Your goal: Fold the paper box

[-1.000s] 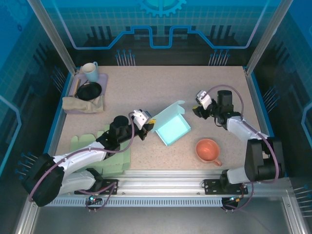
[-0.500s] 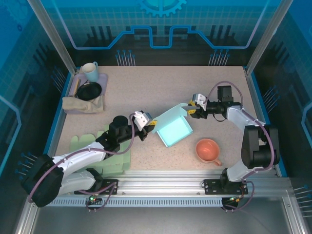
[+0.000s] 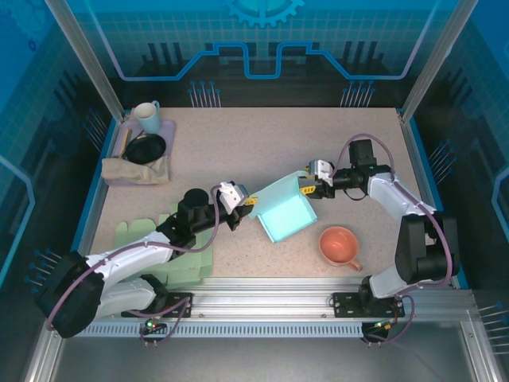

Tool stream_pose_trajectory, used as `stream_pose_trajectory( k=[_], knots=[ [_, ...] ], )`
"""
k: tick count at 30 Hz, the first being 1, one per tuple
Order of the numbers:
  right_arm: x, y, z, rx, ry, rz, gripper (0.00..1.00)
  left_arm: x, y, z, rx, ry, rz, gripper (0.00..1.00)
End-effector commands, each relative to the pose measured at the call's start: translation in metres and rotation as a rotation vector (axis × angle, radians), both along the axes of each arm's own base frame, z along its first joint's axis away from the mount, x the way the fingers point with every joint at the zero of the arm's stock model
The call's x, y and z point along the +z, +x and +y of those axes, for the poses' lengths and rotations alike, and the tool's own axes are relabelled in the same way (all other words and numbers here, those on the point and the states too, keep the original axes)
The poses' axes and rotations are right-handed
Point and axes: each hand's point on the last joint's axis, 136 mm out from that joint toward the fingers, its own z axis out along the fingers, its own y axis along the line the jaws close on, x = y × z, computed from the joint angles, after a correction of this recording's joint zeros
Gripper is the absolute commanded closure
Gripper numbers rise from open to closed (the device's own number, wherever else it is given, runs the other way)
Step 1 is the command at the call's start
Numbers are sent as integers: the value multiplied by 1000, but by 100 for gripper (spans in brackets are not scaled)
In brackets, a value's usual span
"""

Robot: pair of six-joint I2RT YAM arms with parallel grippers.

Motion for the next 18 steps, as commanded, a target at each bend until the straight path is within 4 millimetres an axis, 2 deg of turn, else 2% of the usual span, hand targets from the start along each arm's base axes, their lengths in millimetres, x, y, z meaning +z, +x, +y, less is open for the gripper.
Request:
stream_pose_trajectory(
  k=[1,10,18],
  knots=[
    [18,-15,12,68,35,-19,57,13,-3,-7,-51,-27,-40,100],
    [19,-25,19,131,37,5,64,13,-13,-11,-115,-23,-34,100],
    [22,-28,19,145,40,3,62,13,-24,-14,-171,-23,-29,100]
  ],
)
